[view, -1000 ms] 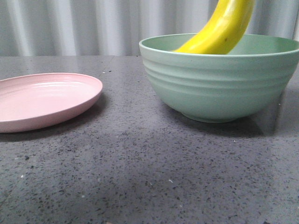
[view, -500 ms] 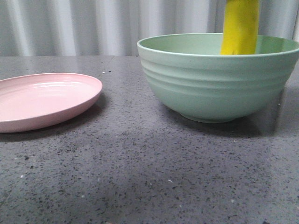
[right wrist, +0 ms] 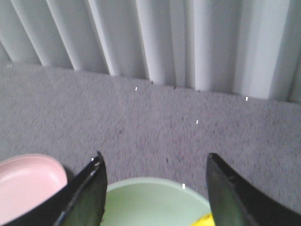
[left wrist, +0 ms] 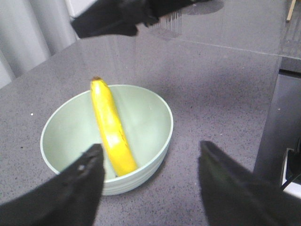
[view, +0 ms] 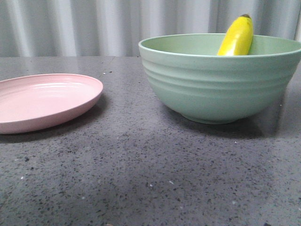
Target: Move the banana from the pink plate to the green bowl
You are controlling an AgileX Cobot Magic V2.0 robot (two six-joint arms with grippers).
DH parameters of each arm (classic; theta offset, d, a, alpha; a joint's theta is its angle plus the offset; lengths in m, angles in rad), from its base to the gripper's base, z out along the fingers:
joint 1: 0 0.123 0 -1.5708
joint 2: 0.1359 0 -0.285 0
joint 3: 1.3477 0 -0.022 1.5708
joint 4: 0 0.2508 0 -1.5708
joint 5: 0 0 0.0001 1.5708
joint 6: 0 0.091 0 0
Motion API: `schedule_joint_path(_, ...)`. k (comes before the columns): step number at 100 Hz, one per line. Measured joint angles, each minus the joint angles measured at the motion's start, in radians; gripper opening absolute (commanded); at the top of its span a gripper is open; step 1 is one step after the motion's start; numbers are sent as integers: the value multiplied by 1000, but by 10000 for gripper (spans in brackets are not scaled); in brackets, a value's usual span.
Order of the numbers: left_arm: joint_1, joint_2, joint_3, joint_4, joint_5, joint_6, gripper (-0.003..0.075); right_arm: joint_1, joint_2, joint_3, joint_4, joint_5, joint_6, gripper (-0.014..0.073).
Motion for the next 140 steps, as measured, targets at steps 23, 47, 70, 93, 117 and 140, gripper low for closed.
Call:
schedule_joint_path(23,0,-87,0,-4,7,0,-20,0,-104,0,-26,238,0,-4)
schedule_joint_path(47,0,-237,101,-6,6,0,-20,0,-232,22,-31,325,0,-66)
schedule_joint_path(70,0,-434,311,-9,-49,0,-20,0,-436,178,-32,296,0,-66)
schedule_joint_path(93,0,-665,546,-24,-152,0,-20,0,-681,408,-33,174,0,-66)
schedule_joint_path(117,0,-865,723,-37,-170,0,-20,0,-897,640,-46,64,-1,-65)
schedule_joint_path(140,0,-906,799,-37,-170,0,-20,0,-983,747,-51,60,-1,-65)
